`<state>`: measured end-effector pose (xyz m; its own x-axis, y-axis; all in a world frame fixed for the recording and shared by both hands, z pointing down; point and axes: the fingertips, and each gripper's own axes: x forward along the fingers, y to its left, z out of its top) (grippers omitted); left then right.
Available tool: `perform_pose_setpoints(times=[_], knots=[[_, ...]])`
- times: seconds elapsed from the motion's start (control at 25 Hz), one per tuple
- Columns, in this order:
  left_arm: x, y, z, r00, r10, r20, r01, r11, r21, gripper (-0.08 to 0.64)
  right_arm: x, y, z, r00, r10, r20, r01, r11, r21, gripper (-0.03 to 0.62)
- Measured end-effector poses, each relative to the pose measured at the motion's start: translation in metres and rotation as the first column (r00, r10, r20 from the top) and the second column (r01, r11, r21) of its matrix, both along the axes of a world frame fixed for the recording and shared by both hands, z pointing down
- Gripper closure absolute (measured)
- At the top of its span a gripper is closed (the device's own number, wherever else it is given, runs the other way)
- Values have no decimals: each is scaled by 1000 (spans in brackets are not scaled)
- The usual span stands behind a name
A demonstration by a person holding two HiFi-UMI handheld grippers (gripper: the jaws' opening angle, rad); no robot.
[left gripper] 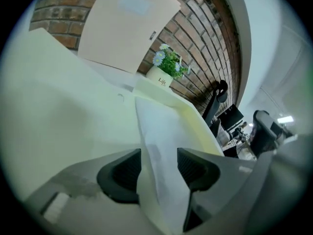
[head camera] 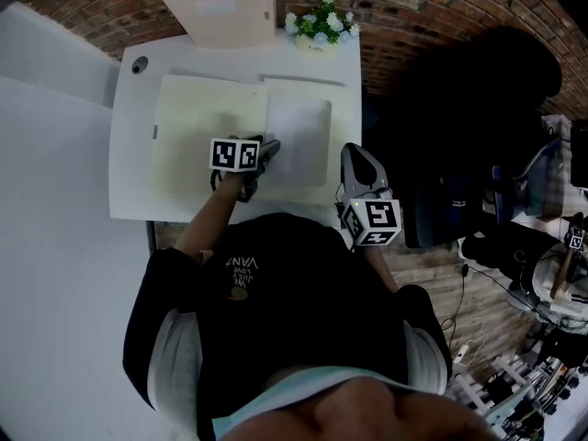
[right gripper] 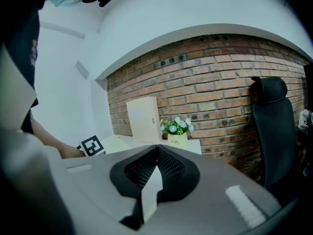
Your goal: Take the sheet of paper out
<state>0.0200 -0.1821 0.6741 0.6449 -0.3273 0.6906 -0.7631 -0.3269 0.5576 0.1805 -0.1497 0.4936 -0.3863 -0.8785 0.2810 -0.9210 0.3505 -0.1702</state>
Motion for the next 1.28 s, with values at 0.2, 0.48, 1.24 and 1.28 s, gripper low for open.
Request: perform_pose_setpoints(times=[0.2, 0.48, 1.24, 1.28], knots=[[1, -1, -1, 997, -51, -61, 48, 998, -50, 336, 5, 0, 4, 1000, 7, 8, -7, 1000, -6, 594], [6, 0, 1, 993, -84, -80, 78, 994, -74, 337, 10, -2, 5, 1000, 9, 16, -9, 1000, -5, 593], [-10, 2, -3, 998, -62, -16, 62, 998, -21, 558, 0, -3, 7, 1000, -16, 15, 16, 1000, -12, 594], [-13, 1, -5, 998, -61, -12, 61, 998, -7, 558, -2, -3, 7, 1000, -19, 16, 19, 1000, -11, 594]])
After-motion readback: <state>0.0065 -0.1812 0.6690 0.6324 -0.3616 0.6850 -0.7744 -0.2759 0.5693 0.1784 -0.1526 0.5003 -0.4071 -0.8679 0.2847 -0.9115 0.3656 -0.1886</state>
